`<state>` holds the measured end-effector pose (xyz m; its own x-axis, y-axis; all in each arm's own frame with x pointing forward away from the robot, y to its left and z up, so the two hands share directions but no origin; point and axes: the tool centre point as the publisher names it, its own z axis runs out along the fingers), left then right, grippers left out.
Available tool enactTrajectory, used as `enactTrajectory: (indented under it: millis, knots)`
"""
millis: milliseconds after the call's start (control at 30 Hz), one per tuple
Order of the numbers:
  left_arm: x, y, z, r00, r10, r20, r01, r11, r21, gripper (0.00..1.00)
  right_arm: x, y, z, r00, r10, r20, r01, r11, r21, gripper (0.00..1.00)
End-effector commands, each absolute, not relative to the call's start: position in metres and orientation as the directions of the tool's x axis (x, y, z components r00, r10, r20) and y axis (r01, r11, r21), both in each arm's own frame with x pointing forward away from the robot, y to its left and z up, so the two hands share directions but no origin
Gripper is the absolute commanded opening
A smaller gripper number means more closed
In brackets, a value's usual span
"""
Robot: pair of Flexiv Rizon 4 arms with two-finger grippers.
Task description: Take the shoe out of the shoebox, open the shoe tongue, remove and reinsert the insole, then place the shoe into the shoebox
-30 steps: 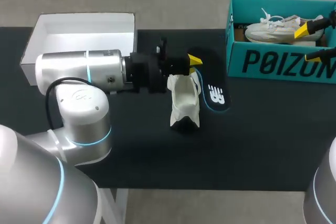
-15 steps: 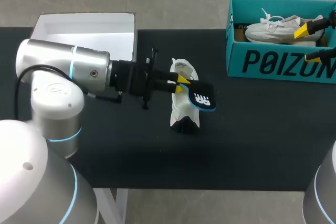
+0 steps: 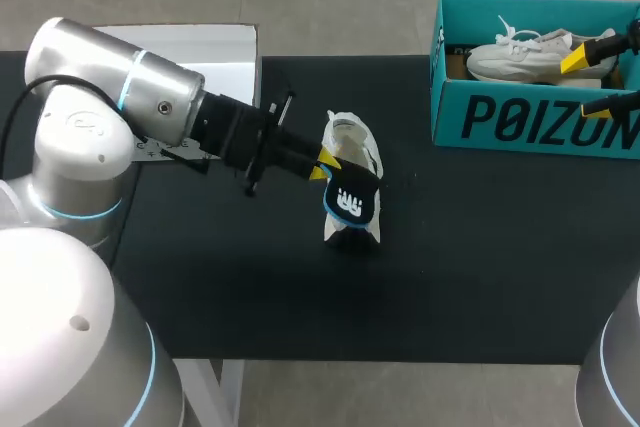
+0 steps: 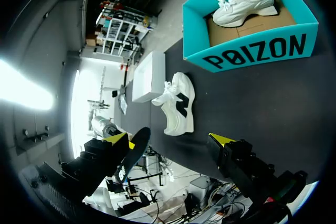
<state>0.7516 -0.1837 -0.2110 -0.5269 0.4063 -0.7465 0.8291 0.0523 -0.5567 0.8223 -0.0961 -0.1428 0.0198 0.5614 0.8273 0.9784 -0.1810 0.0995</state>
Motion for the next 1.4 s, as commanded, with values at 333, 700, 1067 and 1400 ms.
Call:
enactTrajectory:
  millis: [333, 700, 1067, 1400]
  knots:
    - [0.771, -0.196, -0.228, -0.590, 0.418, -0.691, 0.756, -0.015, -0.655, 0.00, 0.821, -0.096, -0.143, 0.022, 0.563, 0.826, 0.978, -0.183, 0.100, 1.00]
    - [0.786, -0.200, -0.247, -0.552, 0.297, -0.779, 0.824, 0.053, -0.564, 0.00, 0.821, -0.096, -0.143, 0.022, 0.563, 0.826, 0.978, -0.183, 0.100, 1.00]
    - [0.793, -0.205, -0.275, -0.621, 0.313, -0.719, 0.773, 0.092, -0.628, 0.00, 0.821, -0.096, -0.143, 0.022, 0.563, 0.826, 0.978, -0.183, 0.100, 1.00]
    - [0.808, -0.198, -0.298, -0.628, 0.335, -0.702, 0.755, 0.047, -0.654, 0.00, 0.821, -0.096, -0.143, 0.022, 0.563, 0.826, 0.978, -0.183, 0.100, 1.00]
